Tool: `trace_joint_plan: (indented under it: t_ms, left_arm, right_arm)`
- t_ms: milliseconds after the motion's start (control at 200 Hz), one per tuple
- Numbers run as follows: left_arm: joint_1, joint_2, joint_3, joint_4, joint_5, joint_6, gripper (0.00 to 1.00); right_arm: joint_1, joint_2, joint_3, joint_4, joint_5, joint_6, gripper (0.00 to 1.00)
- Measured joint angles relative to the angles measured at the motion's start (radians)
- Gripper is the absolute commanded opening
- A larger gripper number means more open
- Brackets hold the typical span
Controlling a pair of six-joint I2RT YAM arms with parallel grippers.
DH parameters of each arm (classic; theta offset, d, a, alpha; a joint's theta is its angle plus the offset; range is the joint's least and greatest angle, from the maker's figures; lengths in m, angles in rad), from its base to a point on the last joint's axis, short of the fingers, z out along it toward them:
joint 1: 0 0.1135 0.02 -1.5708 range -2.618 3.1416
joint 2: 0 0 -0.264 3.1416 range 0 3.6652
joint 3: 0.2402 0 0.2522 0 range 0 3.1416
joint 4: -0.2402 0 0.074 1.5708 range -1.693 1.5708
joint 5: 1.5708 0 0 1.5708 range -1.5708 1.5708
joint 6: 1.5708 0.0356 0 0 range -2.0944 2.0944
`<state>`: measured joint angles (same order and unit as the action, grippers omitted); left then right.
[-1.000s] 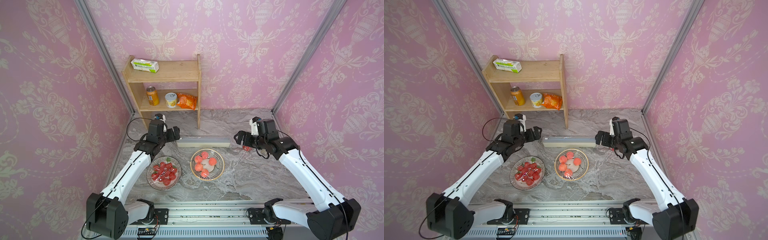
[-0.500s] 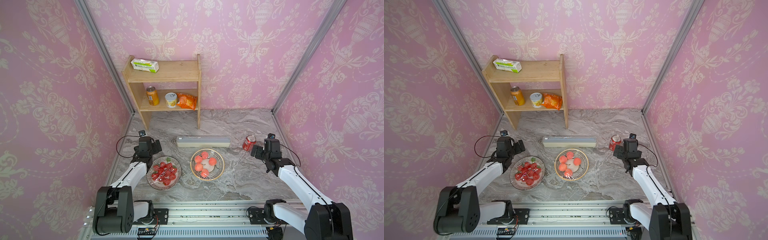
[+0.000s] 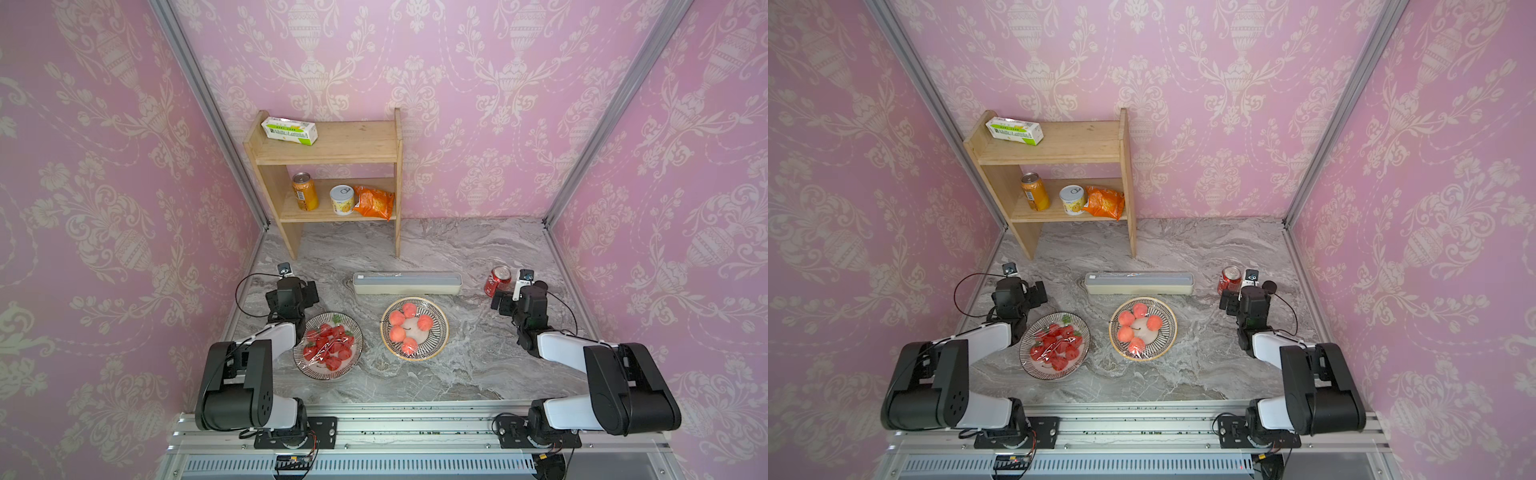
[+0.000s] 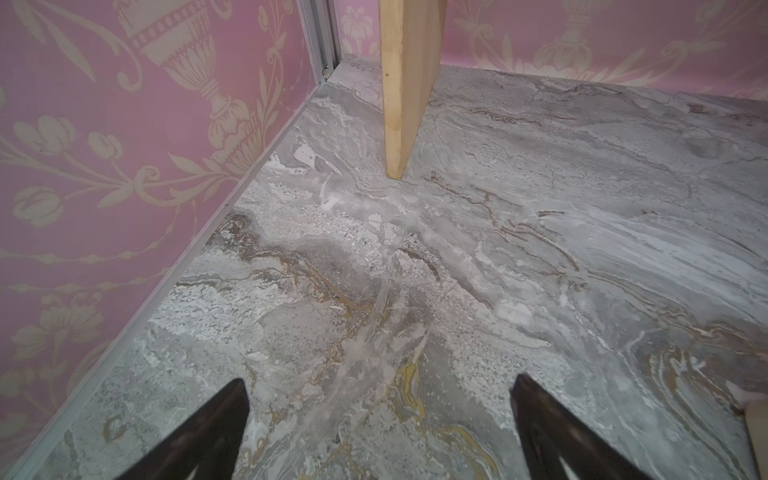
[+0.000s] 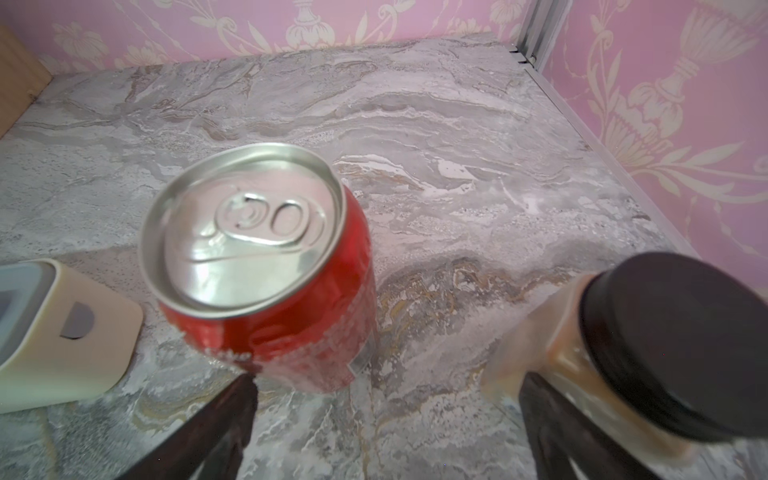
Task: Wrap the plate with plastic wrap
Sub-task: Reset both arms
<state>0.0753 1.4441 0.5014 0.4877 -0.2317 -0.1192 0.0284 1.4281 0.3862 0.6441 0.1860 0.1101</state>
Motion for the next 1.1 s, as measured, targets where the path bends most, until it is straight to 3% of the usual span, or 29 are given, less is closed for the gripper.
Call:
trace_joint_plan:
  t_ms: [235,440,716,1101]
  left_arm:
    - [0.014,0.045,-0.011,0.066,0.032,0.01,0.99]
    - [0.027,0.047,-0.013,0.083,0.12,0.027,0.99]
    - [0.026,0.151,-0.124,0.377,0.272,0.03,0.99]
    - [0.026,0.194,-0.158,0.509,0.29,0.032,0.99]
  right_arm:
    - [0.0,0.064,-0.022,0.152,-0.068,-0.034,1.0]
    - [0.0,0.064,-0.018,0.165,-0.074,-0.036,1.0]
    - [0.003,0.064,-0.017,0.167,-0.063,-0.036,1.0]
    - [0.005,0.064,-0.017,0.166,-0.063,-0.04,1.0]
